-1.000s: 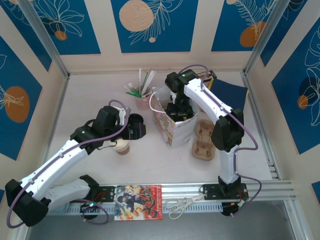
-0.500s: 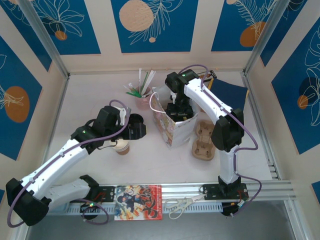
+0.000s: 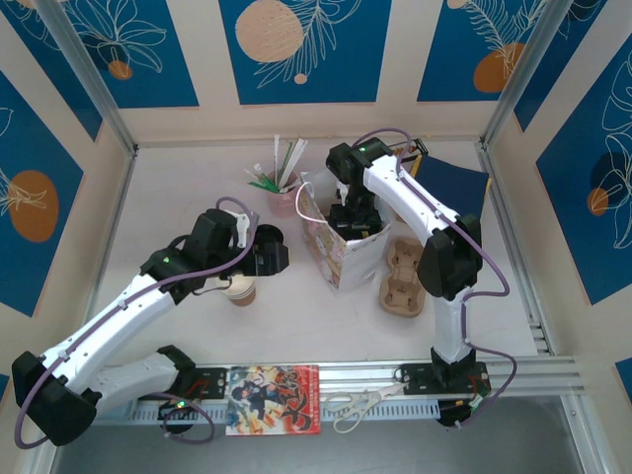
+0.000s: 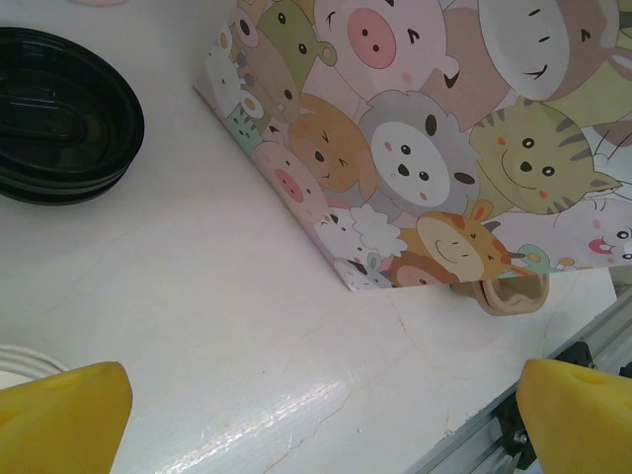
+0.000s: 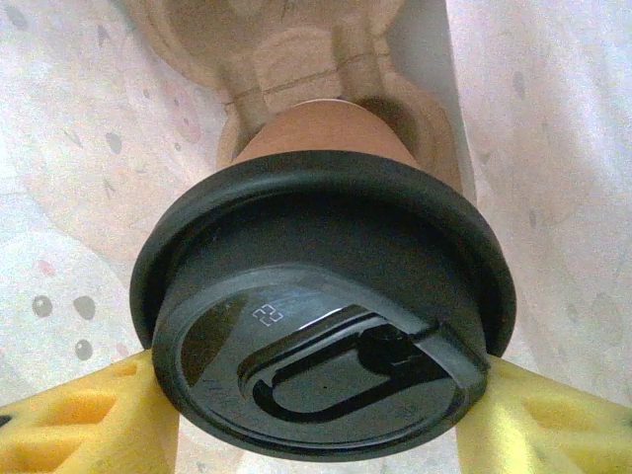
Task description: Pack the takeout coffee
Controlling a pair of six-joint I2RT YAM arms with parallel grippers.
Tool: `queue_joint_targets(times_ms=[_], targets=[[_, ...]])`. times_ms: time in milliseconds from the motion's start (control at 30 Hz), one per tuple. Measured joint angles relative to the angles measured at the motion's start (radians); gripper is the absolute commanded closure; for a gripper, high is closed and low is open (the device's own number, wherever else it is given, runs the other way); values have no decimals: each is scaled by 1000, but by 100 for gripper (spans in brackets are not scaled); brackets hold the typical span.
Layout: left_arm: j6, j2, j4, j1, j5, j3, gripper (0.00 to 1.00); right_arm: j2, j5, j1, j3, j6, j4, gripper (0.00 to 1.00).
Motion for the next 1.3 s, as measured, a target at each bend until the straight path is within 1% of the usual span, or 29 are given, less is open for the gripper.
queue_joint_targets(times_ms=[1300], targets=[[0,15,3,0,5,0,0,-9,-2,-2,-16,0,11,36]])
